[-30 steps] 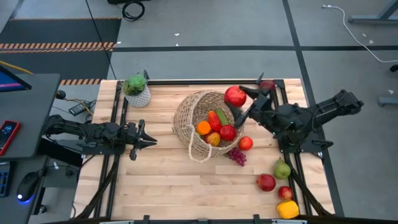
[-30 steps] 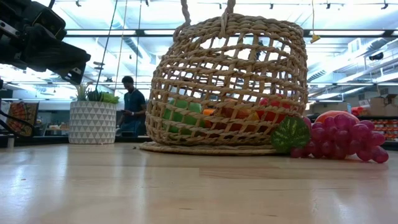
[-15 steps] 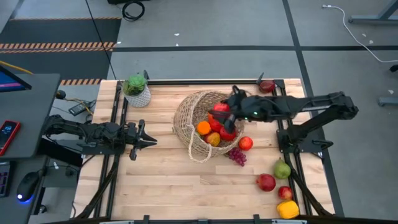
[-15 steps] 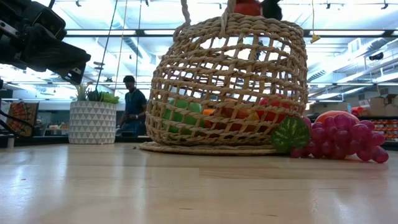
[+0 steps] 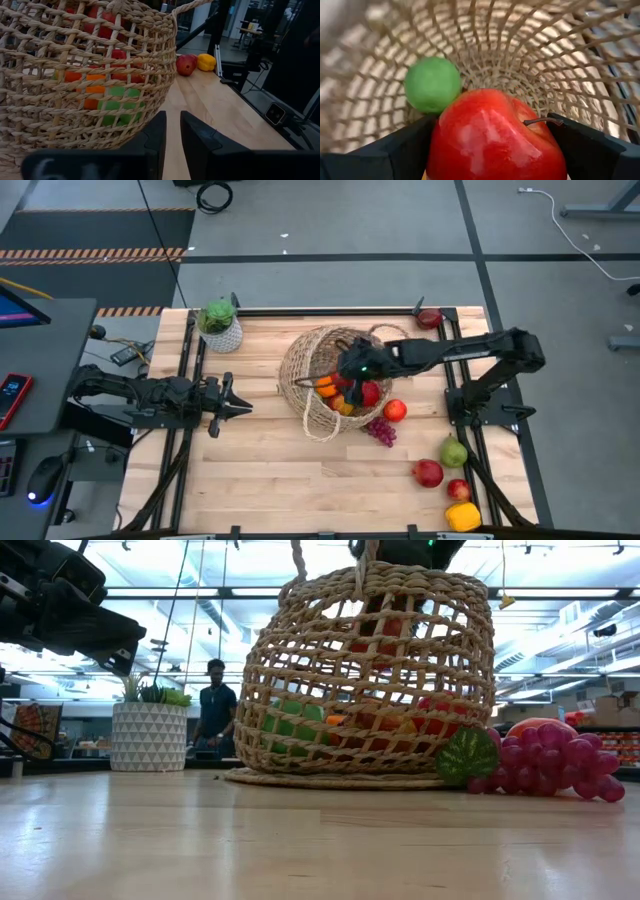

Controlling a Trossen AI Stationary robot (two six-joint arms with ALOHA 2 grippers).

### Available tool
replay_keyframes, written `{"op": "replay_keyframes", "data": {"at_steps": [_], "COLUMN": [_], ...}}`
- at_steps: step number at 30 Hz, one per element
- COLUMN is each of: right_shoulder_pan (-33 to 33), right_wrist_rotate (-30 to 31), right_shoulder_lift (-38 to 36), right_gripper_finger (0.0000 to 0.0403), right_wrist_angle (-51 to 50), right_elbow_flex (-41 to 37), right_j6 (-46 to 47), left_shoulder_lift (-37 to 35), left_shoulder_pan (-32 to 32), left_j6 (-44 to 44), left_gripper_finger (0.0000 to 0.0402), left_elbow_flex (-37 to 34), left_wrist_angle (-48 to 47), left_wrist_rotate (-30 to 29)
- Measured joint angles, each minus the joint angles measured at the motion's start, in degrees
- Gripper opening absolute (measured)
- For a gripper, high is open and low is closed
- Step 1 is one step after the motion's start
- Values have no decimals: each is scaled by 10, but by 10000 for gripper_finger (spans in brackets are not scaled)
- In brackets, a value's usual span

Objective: Build produce basket
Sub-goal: Put the red apple into the woven basket

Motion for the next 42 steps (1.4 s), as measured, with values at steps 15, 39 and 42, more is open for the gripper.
{"op": "replay_keyframes", "data": {"at_steps": [15, 39, 42], "right_shoulder_pan": [0, -8, -13], "right_wrist_rotate": [-48, -113, -116], "right_shoulder_lift": [79, -34, -34], "right_gripper_finger": [391, 394, 398], "right_wrist_angle": [-5, -29, -45], "right_elbow_flex": [0, 1, 1], "right_j6": [-37, 138, 145], "left_shoulder_lift": [0, 0, 0], "left_shoulder_pan": [0, 0, 0], "left_j6": [0, 0, 0], "left_gripper_finger": [59, 62, 61], "left_elbow_flex": [0, 0, 0], "left_wrist_angle": [0, 0, 0], "left_wrist_rotate": [0, 0, 0]}}
